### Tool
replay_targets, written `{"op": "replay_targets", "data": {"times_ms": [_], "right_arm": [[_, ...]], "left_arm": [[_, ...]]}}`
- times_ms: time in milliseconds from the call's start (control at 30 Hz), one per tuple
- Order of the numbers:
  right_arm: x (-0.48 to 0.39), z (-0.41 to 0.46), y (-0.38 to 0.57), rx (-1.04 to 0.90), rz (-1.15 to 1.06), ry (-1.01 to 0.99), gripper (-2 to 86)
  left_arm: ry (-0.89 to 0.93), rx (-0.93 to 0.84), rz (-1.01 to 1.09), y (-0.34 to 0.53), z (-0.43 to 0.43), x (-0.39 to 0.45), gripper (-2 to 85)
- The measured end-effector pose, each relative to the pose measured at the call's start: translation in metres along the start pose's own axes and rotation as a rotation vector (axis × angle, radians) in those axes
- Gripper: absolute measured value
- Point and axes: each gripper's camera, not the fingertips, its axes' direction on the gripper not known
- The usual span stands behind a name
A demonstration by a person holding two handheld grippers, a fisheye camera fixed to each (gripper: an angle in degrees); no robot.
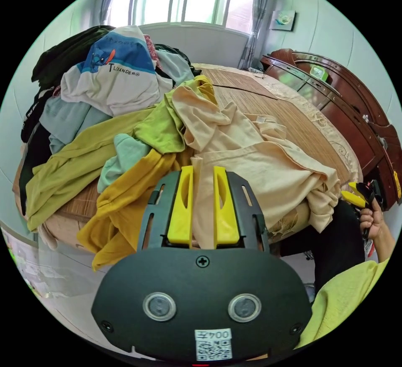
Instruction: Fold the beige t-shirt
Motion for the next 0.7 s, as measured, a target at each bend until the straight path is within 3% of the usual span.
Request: {"op": "replay_targets", "data": {"times_ms": [433,567,700], "right_arm": [[0.002,0.032,0.000,-0.032,0.074,-0.045,12.1],[-0.012,0.031,0.007,0.057,0.005,-0.046,9.9],[-0.029,0.051,0.015,-0.042,-0.050,0.005,9.8]], "left_arm": [[0.178,0.108,-0.130,-0.029,-0.041,-0.002,1.9],[0.213,0.060,-0.107,-0.034,-0.028,0.012,1.9],[0.199,0.007,-0.096,-0.037,-0.010,0.032,2.0]]}}
